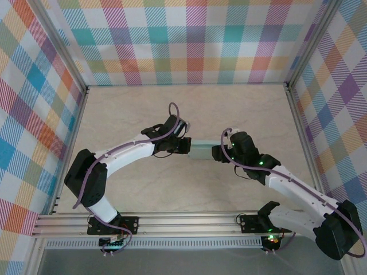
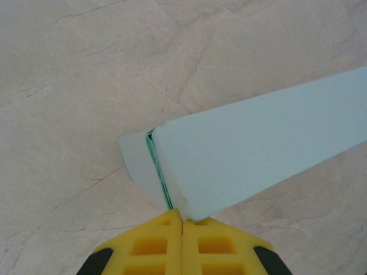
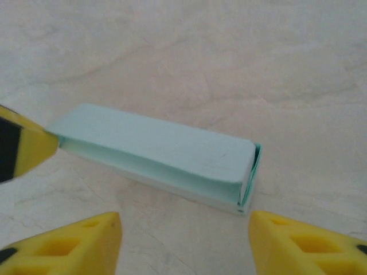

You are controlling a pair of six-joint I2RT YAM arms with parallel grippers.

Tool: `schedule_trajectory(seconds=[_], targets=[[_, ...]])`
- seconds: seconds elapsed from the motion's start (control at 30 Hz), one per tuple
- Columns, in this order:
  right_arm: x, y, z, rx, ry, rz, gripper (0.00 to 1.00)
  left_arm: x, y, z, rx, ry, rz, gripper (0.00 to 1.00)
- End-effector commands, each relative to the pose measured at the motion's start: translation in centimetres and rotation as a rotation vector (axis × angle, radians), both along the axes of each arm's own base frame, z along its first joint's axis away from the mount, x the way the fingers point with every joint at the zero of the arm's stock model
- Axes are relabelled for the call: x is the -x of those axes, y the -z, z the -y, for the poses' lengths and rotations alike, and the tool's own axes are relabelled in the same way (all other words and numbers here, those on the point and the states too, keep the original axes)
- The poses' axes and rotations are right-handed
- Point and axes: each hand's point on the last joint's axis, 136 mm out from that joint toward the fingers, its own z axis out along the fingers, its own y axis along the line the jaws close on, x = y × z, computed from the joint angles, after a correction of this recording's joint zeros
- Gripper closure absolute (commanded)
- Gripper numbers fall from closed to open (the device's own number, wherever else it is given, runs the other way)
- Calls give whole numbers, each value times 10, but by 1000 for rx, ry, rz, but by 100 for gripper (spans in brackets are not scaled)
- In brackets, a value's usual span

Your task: Fold the paper box

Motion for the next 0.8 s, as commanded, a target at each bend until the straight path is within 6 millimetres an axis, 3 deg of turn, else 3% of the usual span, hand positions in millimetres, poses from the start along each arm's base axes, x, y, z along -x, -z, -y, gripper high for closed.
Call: schedule_trajectory(seconds=[0.0, 0.17, 0.37, 0.6, 0.77], targets=[[-16, 2, 14, 7, 139, -13, 37, 8, 21, -4, -49, 17, -40, 100], [-28, 24, 11, 24, 205, -155, 38, 10, 21, -4, -51, 24, -40, 100], [-22, 45, 13, 53, 217, -231, 46, 11, 13, -1, -16, 41, -21, 99], [-19, 49, 15, 53, 233, -246, 46, 16, -5, -4, -20, 103, 19, 61], [-20, 51, 14, 53, 236, -255, 46, 27, -26, -8, -3, 166, 41, 49]])
